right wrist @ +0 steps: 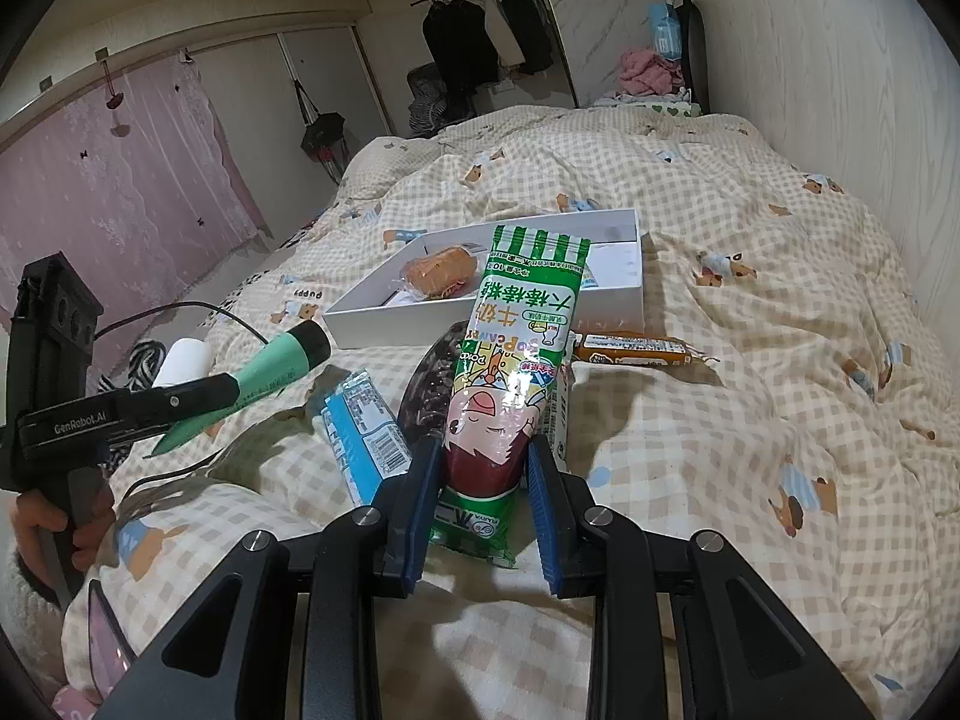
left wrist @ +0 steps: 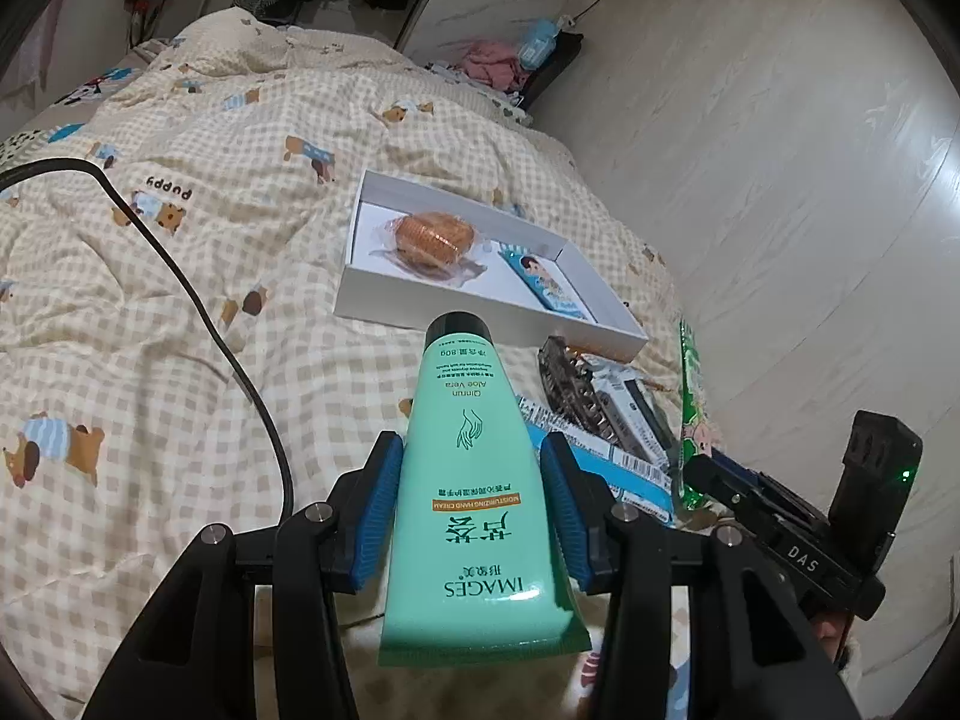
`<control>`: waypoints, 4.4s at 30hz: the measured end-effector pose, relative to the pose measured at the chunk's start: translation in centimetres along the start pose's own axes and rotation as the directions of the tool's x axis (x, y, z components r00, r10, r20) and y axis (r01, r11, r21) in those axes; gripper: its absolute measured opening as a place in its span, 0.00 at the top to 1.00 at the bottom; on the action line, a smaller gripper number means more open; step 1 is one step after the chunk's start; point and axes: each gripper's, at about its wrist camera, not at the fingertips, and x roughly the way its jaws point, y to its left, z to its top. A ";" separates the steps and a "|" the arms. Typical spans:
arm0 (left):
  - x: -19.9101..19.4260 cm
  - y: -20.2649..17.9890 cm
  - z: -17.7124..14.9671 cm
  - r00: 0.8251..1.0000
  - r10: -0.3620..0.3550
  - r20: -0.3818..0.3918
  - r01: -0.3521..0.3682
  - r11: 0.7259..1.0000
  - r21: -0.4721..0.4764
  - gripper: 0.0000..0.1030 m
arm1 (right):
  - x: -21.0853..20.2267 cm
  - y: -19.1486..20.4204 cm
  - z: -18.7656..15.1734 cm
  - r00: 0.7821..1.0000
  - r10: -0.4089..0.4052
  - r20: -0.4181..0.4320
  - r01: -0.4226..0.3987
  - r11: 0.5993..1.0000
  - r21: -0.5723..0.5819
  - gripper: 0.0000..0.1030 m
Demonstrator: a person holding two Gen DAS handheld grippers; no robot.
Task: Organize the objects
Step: 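Hold the cartoon tube with the right gripper while the left gripper holds the IMAGES tube, then carry both tubes over the white box with both grippers, then lower both tubes into the white box and open both grippers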
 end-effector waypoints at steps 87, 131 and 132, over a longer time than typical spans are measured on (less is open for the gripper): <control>12.9 1.7 10.7 0.969 0.201 0.147 -0.205 0.979 0.015 0.52 | 12.3 -1.4 8.5 0.975 -0.194 0.105 0.195 0.981 0.002 0.70; 7.7 2.7 11.4 0.942 0.189 0.277 -0.170 0.981 -0.092 0.15 | 9.4 -2.0 9.9 0.970 -0.154 0.186 0.149 0.988 0.041 0.28; 7.1 2.9 11.6 0.943 0.183 0.277 -0.161 0.982 -0.102 0.15 | 8.8 -2.1 10.2 0.969 -0.144 0.200 0.137 0.989 0.050 0.28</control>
